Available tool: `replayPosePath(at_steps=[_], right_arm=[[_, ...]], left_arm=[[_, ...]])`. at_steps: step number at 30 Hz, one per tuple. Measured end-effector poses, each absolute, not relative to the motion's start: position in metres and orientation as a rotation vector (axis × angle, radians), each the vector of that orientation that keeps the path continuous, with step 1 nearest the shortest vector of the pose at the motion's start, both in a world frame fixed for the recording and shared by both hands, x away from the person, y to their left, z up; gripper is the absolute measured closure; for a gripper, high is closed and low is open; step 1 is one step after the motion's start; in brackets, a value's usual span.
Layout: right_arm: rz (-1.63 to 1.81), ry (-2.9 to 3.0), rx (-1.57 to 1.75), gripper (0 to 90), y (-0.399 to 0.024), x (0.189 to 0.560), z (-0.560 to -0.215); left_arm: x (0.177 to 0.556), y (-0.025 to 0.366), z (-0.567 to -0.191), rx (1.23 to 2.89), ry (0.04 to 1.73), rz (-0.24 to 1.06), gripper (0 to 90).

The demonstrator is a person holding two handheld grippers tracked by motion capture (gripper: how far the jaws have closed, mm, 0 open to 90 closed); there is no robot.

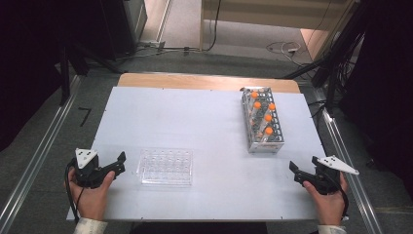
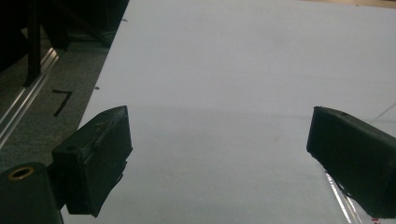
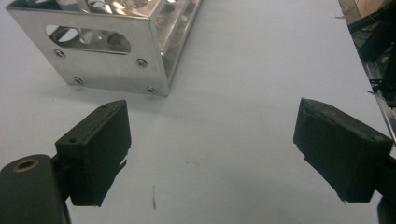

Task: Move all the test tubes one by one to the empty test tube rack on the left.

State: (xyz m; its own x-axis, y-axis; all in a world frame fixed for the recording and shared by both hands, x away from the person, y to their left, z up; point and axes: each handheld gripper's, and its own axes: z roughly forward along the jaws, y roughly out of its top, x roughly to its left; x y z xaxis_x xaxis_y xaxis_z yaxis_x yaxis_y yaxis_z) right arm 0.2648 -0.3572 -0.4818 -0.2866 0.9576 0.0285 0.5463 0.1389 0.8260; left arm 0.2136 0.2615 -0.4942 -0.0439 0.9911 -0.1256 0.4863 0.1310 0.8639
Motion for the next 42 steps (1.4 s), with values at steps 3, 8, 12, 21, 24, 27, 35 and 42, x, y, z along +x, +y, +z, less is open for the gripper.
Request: replayPosePath(at_steps=[3,8,12,21,24,27,35,42], right_arm=[[1.049,1.900,1.430,10.1,-0.354,0.264,-0.479],[1.072,1.893,1.417,10.1,-0.350,0.263,-0.475],[1.083,1.893,1.404,10.2,-0.345,0.264,-0.472],[1.105,1.919,1.358,11.3,-0.329,0.271,-0.467],[1.105,1.934,1.342,12.2,-0.323,0.273,-0.467],[1.107,1.946,1.335,12.8,-0.319,0.274,-0.465],[1.120,1.946,1.303,15.5,-0.310,0.279,-0.461],[1.135,1.938,1.286,18.4,-0.304,0.283,-0.457]], left_arm=[[0.214,0.261,-0.494,1.460,1.643,0.829,6.6],[0.214,0.260,-0.494,1.467,1.636,0.828,6.6],[0.213,0.261,-0.494,1.457,1.634,0.834,6.6],[0.214,0.260,-0.494,1.468,1.636,0.831,6.6],[0.214,0.260,-0.494,1.468,1.637,0.832,6.6],[0.214,0.260,-0.494,1.469,1.638,0.831,6.6],[0.214,0.260,-0.495,1.468,1.636,0.831,6.6],[0.215,0.260,-0.495,1.470,1.637,0.832,6.6]])
